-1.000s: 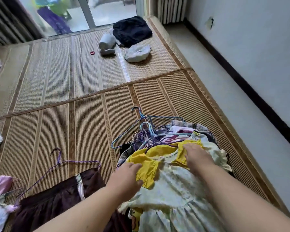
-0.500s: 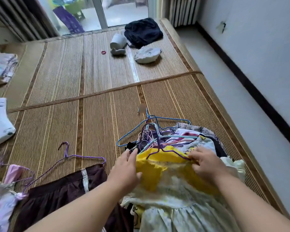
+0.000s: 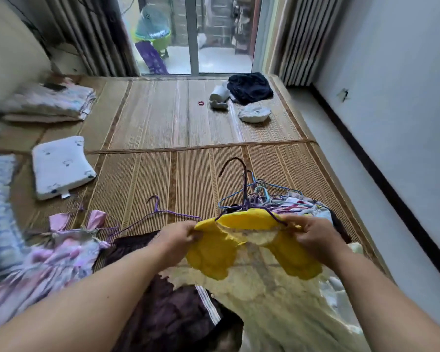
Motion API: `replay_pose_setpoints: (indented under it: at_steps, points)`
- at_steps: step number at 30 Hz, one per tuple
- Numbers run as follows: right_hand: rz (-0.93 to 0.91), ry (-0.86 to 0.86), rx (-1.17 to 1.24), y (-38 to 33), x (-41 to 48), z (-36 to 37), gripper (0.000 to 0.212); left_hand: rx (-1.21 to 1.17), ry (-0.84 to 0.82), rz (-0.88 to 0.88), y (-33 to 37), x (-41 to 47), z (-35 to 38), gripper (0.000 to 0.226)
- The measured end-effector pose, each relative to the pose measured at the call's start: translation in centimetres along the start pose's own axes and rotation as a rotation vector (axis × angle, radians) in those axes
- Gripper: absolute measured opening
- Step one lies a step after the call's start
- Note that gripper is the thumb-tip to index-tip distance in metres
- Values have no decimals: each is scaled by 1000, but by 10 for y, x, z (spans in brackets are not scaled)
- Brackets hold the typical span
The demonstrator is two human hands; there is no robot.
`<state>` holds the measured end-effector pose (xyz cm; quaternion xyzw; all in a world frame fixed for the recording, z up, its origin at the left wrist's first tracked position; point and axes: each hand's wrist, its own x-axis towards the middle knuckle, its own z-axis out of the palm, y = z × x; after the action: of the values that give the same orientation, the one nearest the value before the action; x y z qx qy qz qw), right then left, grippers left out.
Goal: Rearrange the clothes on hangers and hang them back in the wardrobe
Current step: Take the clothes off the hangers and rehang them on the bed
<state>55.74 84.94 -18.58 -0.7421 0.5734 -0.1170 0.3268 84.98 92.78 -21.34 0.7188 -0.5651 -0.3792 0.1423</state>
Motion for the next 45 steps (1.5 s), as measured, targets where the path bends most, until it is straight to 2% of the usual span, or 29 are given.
replay_pose_setpoints:
  at_steps: [3, 7, 11, 14, 17, 22, 24, 26, 30, 34, 39, 45]
  points:
    - [-56, -83, -29, -74, -32, 39, 32, -84, 90, -24, -59, -81, -43, 21]
    - [-130, -266, 2, -162, -74, 120, 24, 111, 244, -76, -144, -188, -106, 16]
    - [-187, -444, 40, -252, -108, 209, 21, 295, 386, -176, -216, -290, -160, 27]
    - [-283, -501, 35, -317, -129, 264, 28, 377, 454, -281, -258, -351, -196, 23]
    - [-377, -518, 46, -368, -141, 302, 27, 390, 540, -366, -291, -392, -225, 41]
    - [-431, -535, 119, -432, -136, 341, 21, 444, 658, -505, -329, -416, -268, 30]
    - [-434, -539, 137, -447, -125, 356, 23, 462, 699, -532, -339, -412, -282, 28]
    - [-431, -534, 142, -456, -111, 371, 25, 474, 718, -558, -347, -400, -295, 38]
    - [-352, -548, 201, -462, -65, 395, 25, 481, 680, -578, -376, -351, -315, 45]
    - [-261, -589, 153, -449, 11, 420, 19, 417, 583, -564, -415, -259, -320, 27]
    - [-90, -613, 97, -413, 112, 453, 22, 365, 418, -590, -451, -129, -314, 19]
    - [-19, -521, 19, -381, 218, 506, 22, 369, 390, -613, -493, 7, -310, 16]
